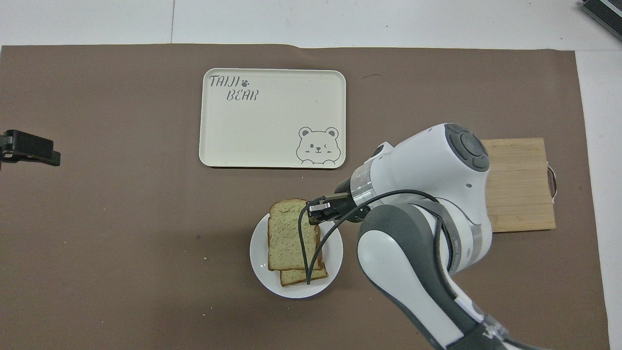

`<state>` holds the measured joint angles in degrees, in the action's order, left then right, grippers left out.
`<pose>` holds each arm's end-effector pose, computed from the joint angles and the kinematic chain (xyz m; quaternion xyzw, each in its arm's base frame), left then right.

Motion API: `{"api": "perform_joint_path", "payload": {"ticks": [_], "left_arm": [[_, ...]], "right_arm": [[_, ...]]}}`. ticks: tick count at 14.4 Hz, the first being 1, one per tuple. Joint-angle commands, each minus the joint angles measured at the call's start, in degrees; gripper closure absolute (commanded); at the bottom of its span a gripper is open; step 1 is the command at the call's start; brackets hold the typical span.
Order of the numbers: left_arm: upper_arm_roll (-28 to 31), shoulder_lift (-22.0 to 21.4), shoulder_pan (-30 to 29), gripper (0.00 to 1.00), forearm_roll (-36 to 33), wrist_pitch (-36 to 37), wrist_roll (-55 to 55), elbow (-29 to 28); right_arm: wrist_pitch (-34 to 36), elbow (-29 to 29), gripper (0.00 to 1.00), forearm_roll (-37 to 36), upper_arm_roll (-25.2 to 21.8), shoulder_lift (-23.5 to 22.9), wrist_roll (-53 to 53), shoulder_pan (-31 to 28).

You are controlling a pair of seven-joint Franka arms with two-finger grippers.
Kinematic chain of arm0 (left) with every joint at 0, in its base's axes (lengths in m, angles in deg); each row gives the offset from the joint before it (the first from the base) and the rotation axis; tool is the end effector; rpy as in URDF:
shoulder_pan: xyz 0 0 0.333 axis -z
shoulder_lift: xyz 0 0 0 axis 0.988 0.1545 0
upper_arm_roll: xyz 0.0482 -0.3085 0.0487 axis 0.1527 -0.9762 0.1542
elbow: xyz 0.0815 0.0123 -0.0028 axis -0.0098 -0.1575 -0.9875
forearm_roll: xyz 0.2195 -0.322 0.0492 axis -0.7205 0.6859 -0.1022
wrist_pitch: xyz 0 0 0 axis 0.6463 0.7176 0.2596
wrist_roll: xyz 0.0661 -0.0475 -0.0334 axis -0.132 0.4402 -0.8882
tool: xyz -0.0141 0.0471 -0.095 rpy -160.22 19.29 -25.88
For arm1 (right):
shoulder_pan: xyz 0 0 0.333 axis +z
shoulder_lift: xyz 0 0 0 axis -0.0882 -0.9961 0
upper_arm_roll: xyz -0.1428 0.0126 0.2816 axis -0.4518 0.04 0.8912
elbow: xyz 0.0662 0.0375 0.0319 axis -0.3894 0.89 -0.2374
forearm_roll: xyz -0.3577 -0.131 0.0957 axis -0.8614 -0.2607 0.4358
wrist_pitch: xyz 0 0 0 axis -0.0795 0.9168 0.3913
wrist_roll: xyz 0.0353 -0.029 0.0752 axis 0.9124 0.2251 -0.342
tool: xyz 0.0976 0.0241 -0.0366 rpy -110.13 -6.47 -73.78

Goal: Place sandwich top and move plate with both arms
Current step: 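Lower the bread onto the egg toast and open the right gripper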

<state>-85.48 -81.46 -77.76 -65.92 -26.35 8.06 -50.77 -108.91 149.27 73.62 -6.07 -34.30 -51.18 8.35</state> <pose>0.5479 -0.0114 0.6391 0.9998 0.0062 -0.0056 0.0176 0.5063 0.3051 0.4453 -0.9586 -0.0566 0.0941 0.2626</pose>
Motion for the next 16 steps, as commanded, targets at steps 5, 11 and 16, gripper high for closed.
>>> {"api": "perform_joint_path", "payload": {"ticks": [5,11,16], "left_arm": [[0.06,-1.34,-0.01,0.0,-0.61,0.41,-0.36,-1.2],[0.06,-1.34,-0.01,0.0,-0.61,0.41,-0.36,-1.2],[0.06,-1.34,-0.01,0.0,-0.61,0.41,-0.36,-1.2]], "right_arm": [[-1.18,5.14,1.0,0.66,0.18,3.37,-2.49,0.4],[-6.0,8.13,1.0,0.66,0.18,1.44,-3.64,1.89],[-11.98,9.54,1.0,0.66,0.18,-2.33,-3.63,3.74]]}}
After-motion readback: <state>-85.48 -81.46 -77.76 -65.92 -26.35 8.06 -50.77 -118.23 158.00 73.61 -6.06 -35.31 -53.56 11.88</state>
